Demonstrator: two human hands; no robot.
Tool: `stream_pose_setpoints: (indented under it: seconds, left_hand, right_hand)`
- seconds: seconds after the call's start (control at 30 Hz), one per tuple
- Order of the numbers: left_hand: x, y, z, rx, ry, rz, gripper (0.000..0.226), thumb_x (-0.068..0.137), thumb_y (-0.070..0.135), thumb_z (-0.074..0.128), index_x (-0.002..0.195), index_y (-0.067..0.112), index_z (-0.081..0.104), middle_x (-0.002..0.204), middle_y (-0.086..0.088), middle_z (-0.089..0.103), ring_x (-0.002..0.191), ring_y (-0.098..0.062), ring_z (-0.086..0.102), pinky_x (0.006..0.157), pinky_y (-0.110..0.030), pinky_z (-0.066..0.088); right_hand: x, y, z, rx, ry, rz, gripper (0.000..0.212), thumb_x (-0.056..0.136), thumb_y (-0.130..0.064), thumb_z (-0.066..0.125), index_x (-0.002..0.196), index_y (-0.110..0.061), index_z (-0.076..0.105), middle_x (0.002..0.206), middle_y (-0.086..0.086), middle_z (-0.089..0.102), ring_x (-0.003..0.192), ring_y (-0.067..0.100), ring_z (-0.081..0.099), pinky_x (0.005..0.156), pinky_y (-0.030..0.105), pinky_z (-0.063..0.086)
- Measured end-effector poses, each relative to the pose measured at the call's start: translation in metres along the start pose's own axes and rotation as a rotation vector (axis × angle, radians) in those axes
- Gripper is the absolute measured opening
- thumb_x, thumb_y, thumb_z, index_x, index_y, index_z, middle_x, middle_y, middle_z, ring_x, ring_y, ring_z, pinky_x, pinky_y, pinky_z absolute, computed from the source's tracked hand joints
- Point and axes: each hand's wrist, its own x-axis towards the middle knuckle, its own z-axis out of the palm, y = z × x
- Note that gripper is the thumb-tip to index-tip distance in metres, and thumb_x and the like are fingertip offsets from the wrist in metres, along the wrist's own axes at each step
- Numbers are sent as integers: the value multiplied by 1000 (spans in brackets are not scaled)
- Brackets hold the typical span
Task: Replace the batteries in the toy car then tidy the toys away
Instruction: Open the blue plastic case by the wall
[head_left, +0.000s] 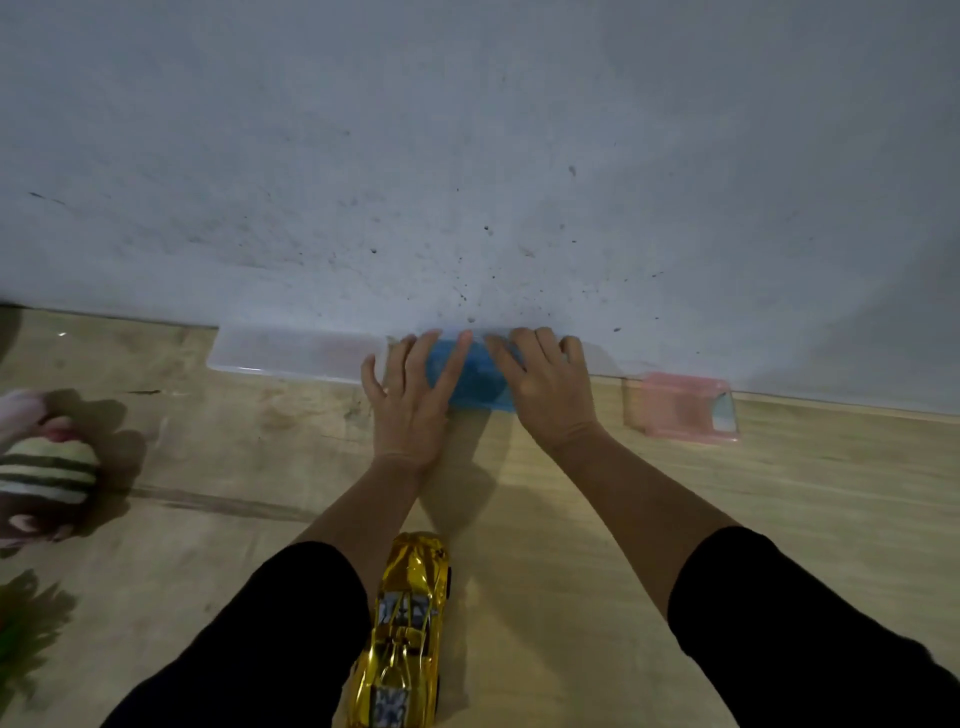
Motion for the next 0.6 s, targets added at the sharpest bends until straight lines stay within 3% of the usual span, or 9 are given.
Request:
stream_pose_setpoints:
  seconds: [0.1, 0.17, 0.27, 0.37, 0.5, 0.6]
  left_hand:
    - [-2, 0, -2, 44, -27, 13, 91, 64, 17, 80, 141, 22, 32, 123, -8, 35, 112, -27, 38, 92, -57, 41]
    - [-1, 2, -6, 39, -101, -7, 97, 59, 23, 83, 140, 20, 31, 128, -7, 33, 117, -28, 35, 95, -58, 39]
    - [4, 3, -12, 70, -159, 3, 104, 57, 25, 83, 143, 19, 24, 139, -5, 25, 129, -28, 26, 101, -58, 35]
    - [6, -1, -14, 95, -238, 12, 102, 62, 29, 80, 144, 18, 20, 145, -3, 18, 135, -28, 20, 104, -59, 31]
    - [3, 2, -17, 106, -398, 43, 82, 94, 27, 47, 149, 17, -13, 150, 0, -24, 139, -29, -21, 113, -58, 2]
    - [3, 10, -23, 87, -441, 4, 73, 98, 18, 33, 146, 17, -23, 155, 0, -27, 133, -26, -37, 112, -57, -7]
  right_hand:
    - [6, 1, -7, 6, 3, 119, 39, 77, 3, 48, 107, -15, 66, 84, 8, 61, 77, 24, 49, 63, 34, 37]
    - [-3, 1, -9, 19, -71, 121, 44, 80, 0, 40, 115, -11, 63, 90, 9, 63, 79, 26, 56, 64, 34, 41]
    - [-22, -3, -9, 21, -205, 147, 49, 86, -9, 36, 135, -7, 47, 115, 10, 62, 101, 27, 60, 76, 38, 48]
    - [-35, -9, -8, 59, -352, 191, 56, 89, -19, 37, 143, -7, 29, 136, 11, 52, 125, 28, 50, 96, 46, 46]
    - [-49, -14, -4, 81, -468, 127, 56, 92, -32, 31, 142, -7, 30, 143, 12, 45, 133, 28, 43, 104, 50, 38]
    - [-55, -16, 1, 65, -496, 104, 58, 91, -39, 29, 138, -8, 41, 134, 12, 54, 124, 28, 52, 101, 49, 41]
